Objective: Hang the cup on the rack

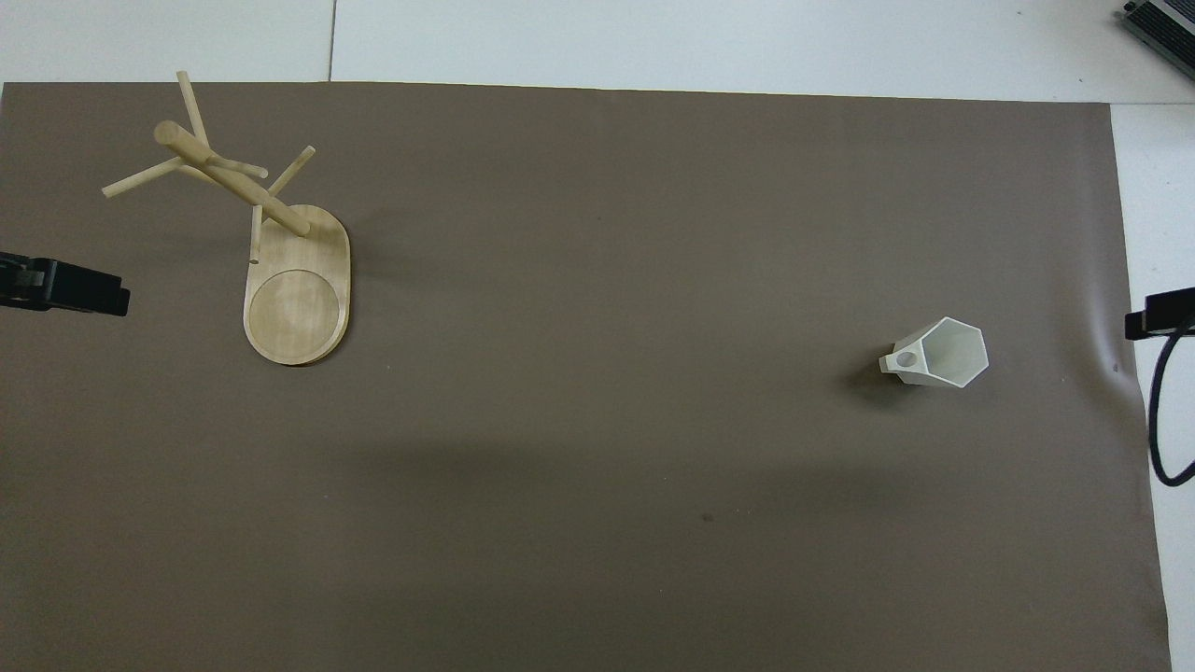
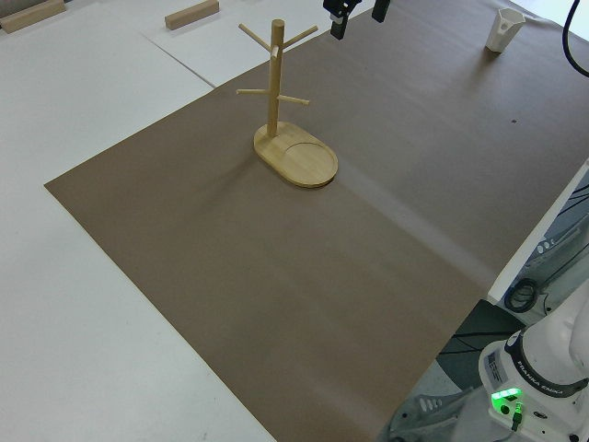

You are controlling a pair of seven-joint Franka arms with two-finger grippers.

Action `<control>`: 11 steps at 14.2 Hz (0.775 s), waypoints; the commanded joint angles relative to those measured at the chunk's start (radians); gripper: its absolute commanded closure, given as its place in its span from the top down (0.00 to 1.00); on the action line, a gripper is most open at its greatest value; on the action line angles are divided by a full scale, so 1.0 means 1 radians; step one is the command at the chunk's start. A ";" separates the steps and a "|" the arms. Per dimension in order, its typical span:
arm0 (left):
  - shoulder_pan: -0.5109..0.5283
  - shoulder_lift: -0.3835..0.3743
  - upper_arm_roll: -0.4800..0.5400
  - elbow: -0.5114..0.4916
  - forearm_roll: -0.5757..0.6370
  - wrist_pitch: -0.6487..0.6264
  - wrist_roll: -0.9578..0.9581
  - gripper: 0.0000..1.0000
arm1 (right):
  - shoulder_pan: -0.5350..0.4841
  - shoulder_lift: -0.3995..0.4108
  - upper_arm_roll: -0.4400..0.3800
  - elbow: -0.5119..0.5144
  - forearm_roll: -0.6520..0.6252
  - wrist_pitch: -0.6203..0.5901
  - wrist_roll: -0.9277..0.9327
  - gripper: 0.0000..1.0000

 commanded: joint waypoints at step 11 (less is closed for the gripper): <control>0.013 -0.030 -0.003 -0.025 -0.011 -0.009 0.005 1.00 | -0.005 -0.010 0.001 -0.025 -0.008 0.009 -0.017 1.00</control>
